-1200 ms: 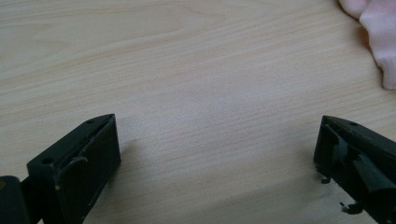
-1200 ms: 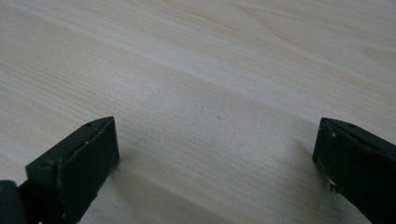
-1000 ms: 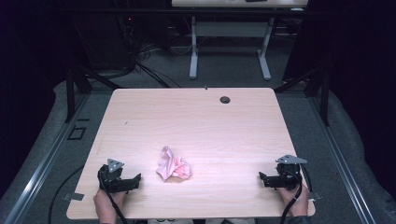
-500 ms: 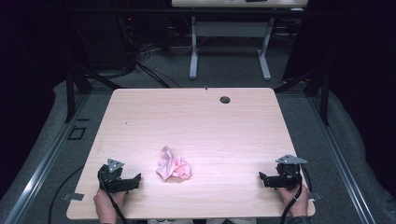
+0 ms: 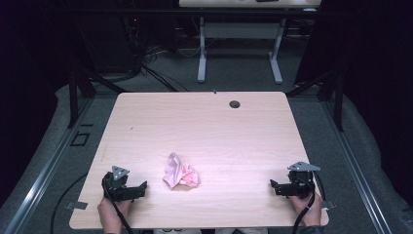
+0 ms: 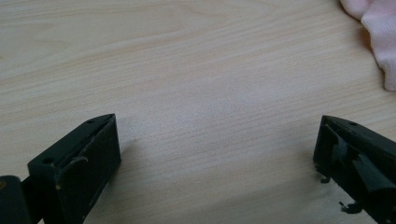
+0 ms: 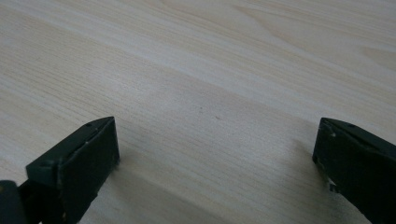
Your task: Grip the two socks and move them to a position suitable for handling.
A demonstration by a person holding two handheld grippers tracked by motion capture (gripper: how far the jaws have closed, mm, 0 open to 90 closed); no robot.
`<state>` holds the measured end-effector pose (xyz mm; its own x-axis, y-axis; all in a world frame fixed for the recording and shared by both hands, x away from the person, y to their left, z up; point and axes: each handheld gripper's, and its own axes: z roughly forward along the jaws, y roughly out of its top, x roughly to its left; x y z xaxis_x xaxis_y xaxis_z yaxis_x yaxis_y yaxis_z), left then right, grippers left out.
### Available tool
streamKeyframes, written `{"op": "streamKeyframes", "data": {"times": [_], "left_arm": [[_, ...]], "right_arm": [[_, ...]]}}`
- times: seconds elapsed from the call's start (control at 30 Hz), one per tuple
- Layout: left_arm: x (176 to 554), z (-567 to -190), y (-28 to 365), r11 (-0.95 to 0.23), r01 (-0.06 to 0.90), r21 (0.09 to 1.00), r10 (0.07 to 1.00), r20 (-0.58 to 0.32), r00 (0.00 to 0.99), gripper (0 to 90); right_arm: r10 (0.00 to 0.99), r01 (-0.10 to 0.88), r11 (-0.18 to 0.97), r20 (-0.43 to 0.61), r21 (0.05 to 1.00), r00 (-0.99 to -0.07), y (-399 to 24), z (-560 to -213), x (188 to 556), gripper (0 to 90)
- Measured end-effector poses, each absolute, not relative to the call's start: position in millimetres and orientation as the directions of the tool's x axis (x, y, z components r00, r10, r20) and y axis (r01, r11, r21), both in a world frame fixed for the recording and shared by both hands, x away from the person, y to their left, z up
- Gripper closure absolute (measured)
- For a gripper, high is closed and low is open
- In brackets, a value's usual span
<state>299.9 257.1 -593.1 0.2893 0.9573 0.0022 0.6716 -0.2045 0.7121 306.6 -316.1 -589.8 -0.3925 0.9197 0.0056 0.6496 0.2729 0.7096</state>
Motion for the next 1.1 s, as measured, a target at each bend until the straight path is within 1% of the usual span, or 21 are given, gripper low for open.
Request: {"op": "streamKeyframes", "data": {"times": [0.2,0.23,0.27,0.33,0.43,0.47,0.57,0.6,0.67,0.7,0.73,0.77,0.83,0.87,0.9,1.0,1.1], "left_arm": [[299.7,-592.2,257.8,-0.206,0.673,0.710,0.955,-0.005,0.298,0.3],[299.8,-591.4,259.3,-0.200,0.673,0.712,0.954,-0.016,0.300,0.3],[299.5,-588.8,261.5,-0.179,0.679,0.712,0.953,-0.047,0.301,0.3],[299.2,-585.9,262.1,-0.175,0.677,0.715,0.951,-0.055,0.304,0.3],[297.8,-566.8,257.0,-0.158,0.662,0.733,0.928,-0.119,0.353,0.2],[297.8,-566.8,257.0,-0.158,0.662,0.733,0.928,-0.119,0.353,0.1],[301.8,-551.9,244.0,-0.161,0.648,0.744,0.891,-0.172,0.419,0.1],[301.8,-551.9,244.0,-0.161,0.648,0.744,0.891,-0.172,0.419,0.2],[305.2,-544.0,233.7,-0.172,0.638,0.751,0.869,-0.189,0.457,0.1],[308.3,-538.6,223.7,-0.185,0.631,0.754,0.855,-0.194,0.481,0.2],[308.3,-538.6,223.7,-0.185,0.631,0.754,0.855,-0.194,0.481,0.2],[312.0,-533.1,211.2,-0.211,0.621,0.755,0.839,-0.186,0.512,0.2],[316.0,-529.5,198.0,-0.238,0.617,0.750,0.828,-0.174,0.532,0.3],[316.0,-529.5,198.0,-0.238,0.617,0.750,0.828,-0.174,0.532,0.8],[320.5,-528.4,186.0,-0.258,0.612,0.747,0.813,-0.175,0.556,2.9],[327.1,-528.9,172.5,-0.286,0.608,0.741,0.797,-0.168,0.580,8.6],[332.9,-531.7,161.5,-0.297,0.611,0.734,0.794,-0.166,0.584,15.3]], "right_arm": [[0.920,0.650,0.272,0.006,0.709,-0.391,-316.0,-589.8,306.5,0.0],[0.920,0.650,0.272,0.006,0.710,-0.392,-316.0,-589.8,306.5,0.0],[0.920,0.650,0.272,0.006,0.710,-0.391,-316.0,-589.8,306.5,0.0],[0.920,0.650,0.272,0.006,0.709,-0.391,-316.0,-589.8,306.6,0.0],[0.920,0.649,0.272,0.006,0.710,-0.392,-316.0,-589.8,306.7,0.0],[0.920,0.649,0.272,0.006,0.710,-0.392,-316.0,-589.8,306.7,0.0],[0.920,0.649,0.272,0.006,0.710,-0.392,-316.0,-589.8,306.7,0.0],[0.920,0.649,0.272,0.006,0.710,-0.392,-316.0,-589.8,306.7,0.0],[0.920,0.650,0.272,0.006,0.710,-0.392,-316.0,-589.8,306.7,0.0],[0.920,0.650,0.273,0.005,0.710,-0.392,-316.0,-589.8,306.7,0.0],[0.920,0.650,0.273,0.005,0.710,-0.392,-316.0,-589.8,306.7,0.0],[0.920,0.649,0.273,0.005,0.710,-0.392,-316.1,-589.8,306.7,0.0],[0.920,0.649,0.272,0.006,0.710,-0.392,-316.0,-589.8,306.7,0.0],[0.920,0.649,0.272,0.006,0.710,-0.392,-316.0,-589.8,306.7,0.0],[0.920,0.649,0.273,0.005,0.710,-0.392,-316.0,-589.8,306.7,0.0],[0.920,0.649,0.272,0.006,0.710,-0.392,-316.0,-589.8,306.6,0.0],[0.920,0.650,0.272,0.006,0.710,-0.392,-316.0,-589.8,306.6,0.0]]}}
